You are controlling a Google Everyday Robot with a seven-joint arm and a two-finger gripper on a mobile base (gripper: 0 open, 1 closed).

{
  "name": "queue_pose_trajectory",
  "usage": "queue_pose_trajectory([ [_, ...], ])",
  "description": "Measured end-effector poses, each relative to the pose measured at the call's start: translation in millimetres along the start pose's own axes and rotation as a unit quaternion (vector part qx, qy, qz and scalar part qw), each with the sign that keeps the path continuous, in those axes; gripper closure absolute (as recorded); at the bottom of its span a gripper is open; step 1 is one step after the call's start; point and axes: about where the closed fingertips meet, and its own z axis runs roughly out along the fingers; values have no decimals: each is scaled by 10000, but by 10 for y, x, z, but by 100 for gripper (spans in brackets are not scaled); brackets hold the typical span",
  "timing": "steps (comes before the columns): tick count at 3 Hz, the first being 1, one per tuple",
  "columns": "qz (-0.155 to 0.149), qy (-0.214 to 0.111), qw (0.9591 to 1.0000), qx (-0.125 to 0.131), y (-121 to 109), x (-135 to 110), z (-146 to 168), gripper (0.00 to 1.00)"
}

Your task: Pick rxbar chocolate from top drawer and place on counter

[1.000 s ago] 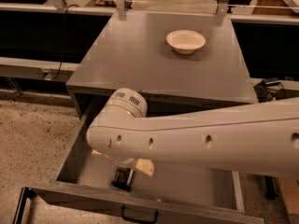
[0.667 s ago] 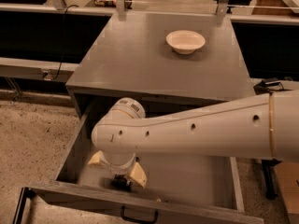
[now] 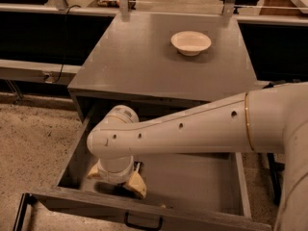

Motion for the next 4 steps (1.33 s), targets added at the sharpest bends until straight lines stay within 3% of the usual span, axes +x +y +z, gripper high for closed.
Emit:
queue_pose_trajectory([
  [1,85,142,9992,-361,36,50,43,0],
  [2,220,230,9986,-415,102,137,-25,0],
  [3,345,218,9989,-211,200,215,-71,18],
  [4,297,164,9994,-92,210,274,34,43],
])
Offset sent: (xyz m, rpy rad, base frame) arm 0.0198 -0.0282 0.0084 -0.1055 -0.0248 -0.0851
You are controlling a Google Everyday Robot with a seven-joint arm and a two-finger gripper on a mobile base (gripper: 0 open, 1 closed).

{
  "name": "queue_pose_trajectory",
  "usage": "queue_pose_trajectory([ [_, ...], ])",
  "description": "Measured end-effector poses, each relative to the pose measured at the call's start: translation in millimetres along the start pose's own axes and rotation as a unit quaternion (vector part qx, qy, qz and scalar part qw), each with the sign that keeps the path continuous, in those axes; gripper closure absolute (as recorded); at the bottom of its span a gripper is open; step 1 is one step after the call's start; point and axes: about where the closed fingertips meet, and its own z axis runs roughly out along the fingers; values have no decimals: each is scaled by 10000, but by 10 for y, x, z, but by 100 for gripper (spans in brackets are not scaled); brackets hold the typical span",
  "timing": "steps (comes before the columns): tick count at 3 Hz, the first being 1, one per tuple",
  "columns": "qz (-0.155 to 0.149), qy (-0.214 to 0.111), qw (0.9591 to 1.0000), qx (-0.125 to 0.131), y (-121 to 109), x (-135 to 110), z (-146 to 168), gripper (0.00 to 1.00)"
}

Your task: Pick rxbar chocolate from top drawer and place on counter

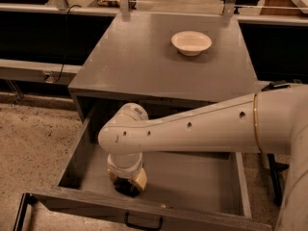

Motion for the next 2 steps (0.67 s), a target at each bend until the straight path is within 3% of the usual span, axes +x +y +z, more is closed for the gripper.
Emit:
queue_pose_trajectory([
  [2,-33,-44,10000,51,-15,3,-37,88],
])
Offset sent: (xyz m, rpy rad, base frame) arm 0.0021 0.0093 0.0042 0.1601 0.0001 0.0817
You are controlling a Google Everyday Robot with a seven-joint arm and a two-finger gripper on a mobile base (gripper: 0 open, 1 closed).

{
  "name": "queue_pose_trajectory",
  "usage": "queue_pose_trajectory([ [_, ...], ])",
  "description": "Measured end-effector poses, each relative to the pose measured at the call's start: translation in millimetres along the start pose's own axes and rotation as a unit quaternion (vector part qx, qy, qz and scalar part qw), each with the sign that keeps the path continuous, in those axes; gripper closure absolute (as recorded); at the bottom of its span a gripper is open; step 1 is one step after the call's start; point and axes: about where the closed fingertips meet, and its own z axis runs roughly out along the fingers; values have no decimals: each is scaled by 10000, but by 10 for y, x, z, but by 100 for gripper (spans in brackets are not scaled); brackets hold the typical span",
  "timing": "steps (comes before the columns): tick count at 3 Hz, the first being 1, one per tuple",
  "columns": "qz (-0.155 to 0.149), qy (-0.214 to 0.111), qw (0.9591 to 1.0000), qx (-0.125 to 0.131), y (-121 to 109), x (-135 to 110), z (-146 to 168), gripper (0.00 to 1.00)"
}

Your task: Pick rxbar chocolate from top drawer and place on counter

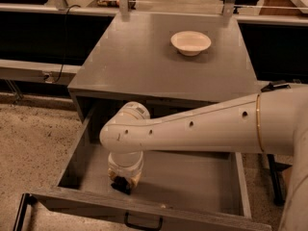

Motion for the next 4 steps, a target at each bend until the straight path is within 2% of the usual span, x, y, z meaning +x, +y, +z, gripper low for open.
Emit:
queue_pose_trajectory([
  [1,-173,-30,9991,396,-4,-22,-164,100],
  [2,-314,15,9937,1080,30,-158,-647,100],
  [3,-282,219,9876,1532,268,-260,-1361,100],
  [4,-398,364,9863,1557,559,-42,-1855,100],
])
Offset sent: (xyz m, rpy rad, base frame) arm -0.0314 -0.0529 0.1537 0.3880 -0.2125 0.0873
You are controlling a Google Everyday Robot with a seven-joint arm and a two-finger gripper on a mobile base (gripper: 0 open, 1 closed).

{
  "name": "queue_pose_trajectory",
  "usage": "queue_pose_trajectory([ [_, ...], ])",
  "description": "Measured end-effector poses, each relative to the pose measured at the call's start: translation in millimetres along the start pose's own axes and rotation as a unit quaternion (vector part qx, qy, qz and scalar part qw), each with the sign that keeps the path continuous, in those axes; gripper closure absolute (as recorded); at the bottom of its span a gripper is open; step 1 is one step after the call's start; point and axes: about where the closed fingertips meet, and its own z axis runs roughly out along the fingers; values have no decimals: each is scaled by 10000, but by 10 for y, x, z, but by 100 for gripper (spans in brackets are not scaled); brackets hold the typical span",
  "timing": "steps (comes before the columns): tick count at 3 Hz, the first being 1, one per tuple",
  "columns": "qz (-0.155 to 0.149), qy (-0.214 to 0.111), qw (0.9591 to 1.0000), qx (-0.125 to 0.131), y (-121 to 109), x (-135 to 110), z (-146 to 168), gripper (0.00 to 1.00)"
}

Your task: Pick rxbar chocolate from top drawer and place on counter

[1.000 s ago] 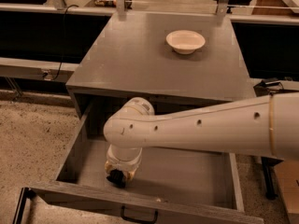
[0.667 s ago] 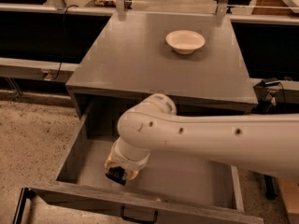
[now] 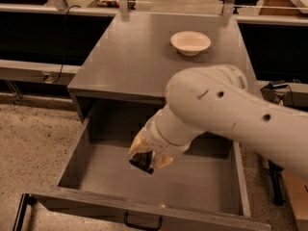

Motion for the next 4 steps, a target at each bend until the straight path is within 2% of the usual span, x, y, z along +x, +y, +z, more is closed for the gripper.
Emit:
queue_pose_trajectory([
  [1,89,-3,9996,-251,255,529,-408,100],
  [2,487,210,9950,-850,504,1291,-1086,100],
  [4,421,232,9944,-936,486,1276,-1096,100],
])
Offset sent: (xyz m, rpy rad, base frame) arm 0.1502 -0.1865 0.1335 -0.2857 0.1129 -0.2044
